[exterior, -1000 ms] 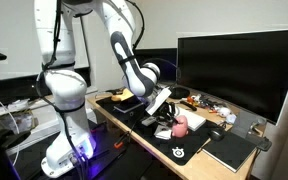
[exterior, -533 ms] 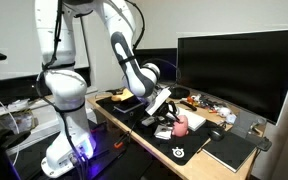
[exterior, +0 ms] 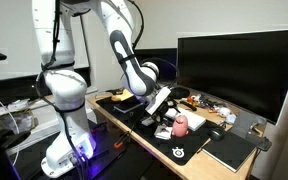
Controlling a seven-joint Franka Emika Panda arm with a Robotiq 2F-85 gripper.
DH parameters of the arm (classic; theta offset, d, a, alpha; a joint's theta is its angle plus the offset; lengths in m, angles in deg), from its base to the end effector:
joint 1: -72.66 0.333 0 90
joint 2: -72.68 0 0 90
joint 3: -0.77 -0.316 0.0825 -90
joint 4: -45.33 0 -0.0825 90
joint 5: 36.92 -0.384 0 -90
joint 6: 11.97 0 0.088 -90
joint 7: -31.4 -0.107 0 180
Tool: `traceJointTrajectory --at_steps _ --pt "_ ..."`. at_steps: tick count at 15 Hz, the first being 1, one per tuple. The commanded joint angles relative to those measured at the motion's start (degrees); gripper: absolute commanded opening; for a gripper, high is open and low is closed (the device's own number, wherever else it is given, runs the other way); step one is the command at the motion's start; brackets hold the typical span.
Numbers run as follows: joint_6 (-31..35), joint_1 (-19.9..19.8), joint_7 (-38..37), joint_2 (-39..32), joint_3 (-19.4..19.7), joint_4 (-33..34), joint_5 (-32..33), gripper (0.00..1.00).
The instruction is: Pick the coin and put it in the pig saving box
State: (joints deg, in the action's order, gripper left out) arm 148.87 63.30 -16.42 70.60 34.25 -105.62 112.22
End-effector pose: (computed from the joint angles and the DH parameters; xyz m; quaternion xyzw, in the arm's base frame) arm 0.2824 -0.2316 0.2082 0.8138 0.4369 0.0267 0.3822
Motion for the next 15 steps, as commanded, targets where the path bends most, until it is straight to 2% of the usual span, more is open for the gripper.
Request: traceJointTrajectory --at_steps 1,9,15 --pt "-0.5 -0.1 2.6 7.8 0.0 -4.3 0.0 1.0" --pt "1.3 -0.4 3.5 16.7 2.8 -8.7 0.0 1.0" --pt "2.7 -0.6 0.4 16.9 4.0 -8.0 -0.1 1.0"
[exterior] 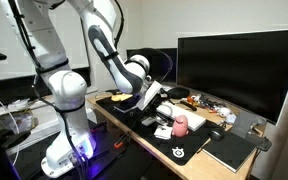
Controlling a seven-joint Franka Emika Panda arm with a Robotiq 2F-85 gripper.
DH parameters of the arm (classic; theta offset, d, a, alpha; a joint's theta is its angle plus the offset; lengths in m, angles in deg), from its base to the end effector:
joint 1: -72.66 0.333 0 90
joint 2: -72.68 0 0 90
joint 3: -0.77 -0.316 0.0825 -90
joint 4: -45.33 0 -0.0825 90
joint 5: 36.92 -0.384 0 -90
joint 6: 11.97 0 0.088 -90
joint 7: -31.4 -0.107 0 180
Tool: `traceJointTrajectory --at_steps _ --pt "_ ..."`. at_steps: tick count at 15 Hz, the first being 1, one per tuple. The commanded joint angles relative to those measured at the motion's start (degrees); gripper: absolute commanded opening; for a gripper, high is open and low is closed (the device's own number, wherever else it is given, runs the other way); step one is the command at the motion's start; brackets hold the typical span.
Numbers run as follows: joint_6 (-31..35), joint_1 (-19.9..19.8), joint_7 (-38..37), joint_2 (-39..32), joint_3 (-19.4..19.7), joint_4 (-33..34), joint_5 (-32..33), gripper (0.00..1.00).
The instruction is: Pick the coin and put it in the pig saving box
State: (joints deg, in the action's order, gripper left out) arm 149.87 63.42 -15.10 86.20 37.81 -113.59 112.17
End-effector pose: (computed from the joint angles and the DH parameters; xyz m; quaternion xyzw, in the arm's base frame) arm 0.2558 -0.2061 0.2488 0.8283 0.3929 0.0969 0.3876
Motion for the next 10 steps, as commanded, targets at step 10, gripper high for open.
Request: traceJointTrajectory --at_steps 10 --pt "0.3 -0.1 -0.7 0.0 0.2 0.0 -6.9 1.0"
